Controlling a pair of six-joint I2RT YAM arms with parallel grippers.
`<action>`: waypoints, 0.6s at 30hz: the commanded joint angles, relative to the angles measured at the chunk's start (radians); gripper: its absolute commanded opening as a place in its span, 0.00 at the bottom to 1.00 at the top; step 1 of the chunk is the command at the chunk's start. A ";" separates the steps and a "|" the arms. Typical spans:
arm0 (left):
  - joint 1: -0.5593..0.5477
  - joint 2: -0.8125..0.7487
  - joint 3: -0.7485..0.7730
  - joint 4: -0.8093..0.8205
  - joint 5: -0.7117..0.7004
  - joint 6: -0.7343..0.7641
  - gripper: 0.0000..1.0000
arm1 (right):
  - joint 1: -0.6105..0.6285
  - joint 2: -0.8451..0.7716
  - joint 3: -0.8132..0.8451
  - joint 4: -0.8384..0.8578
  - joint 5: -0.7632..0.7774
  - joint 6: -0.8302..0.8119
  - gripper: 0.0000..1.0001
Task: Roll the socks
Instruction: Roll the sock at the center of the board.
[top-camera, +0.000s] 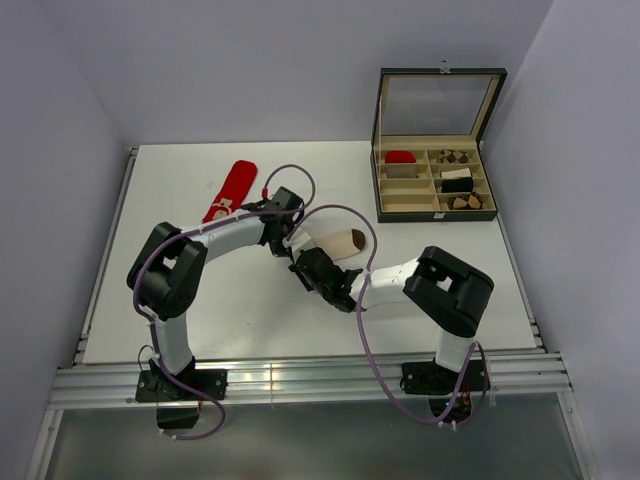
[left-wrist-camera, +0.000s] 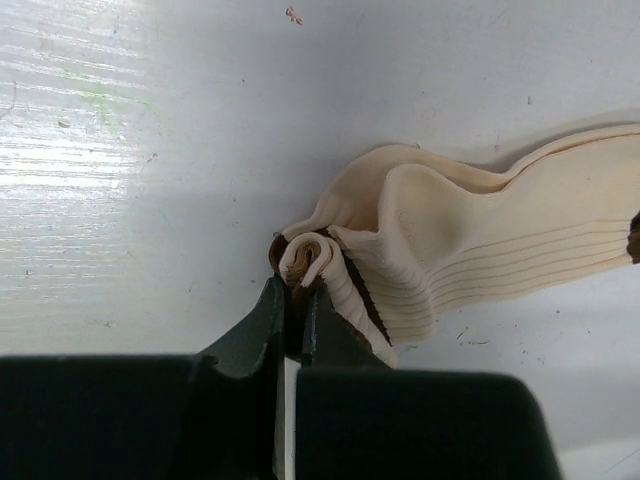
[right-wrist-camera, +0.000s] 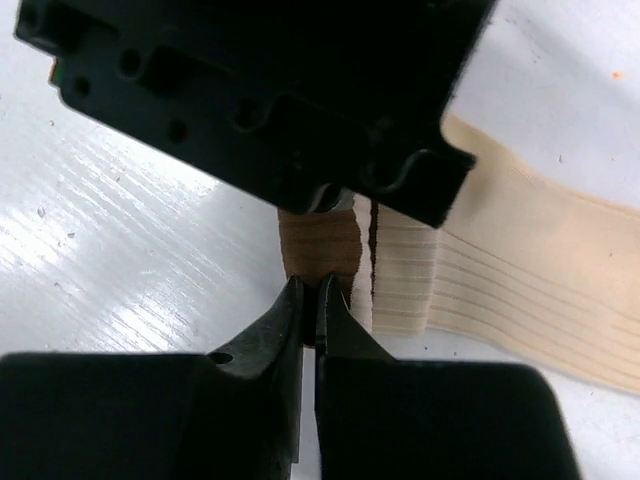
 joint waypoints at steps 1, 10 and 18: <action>-0.006 0.010 0.002 -0.009 0.031 0.000 0.05 | 0.007 0.033 0.003 -0.040 -0.017 0.014 0.00; 0.011 -0.076 -0.059 0.057 -0.012 -0.068 0.48 | -0.085 -0.047 -0.029 -0.077 -0.242 0.068 0.00; 0.068 -0.203 -0.163 0.147 -0.049 -0.171 0.78 | -0.220 -0.052 -0.037 -0.064 -0.520 0.130 0.00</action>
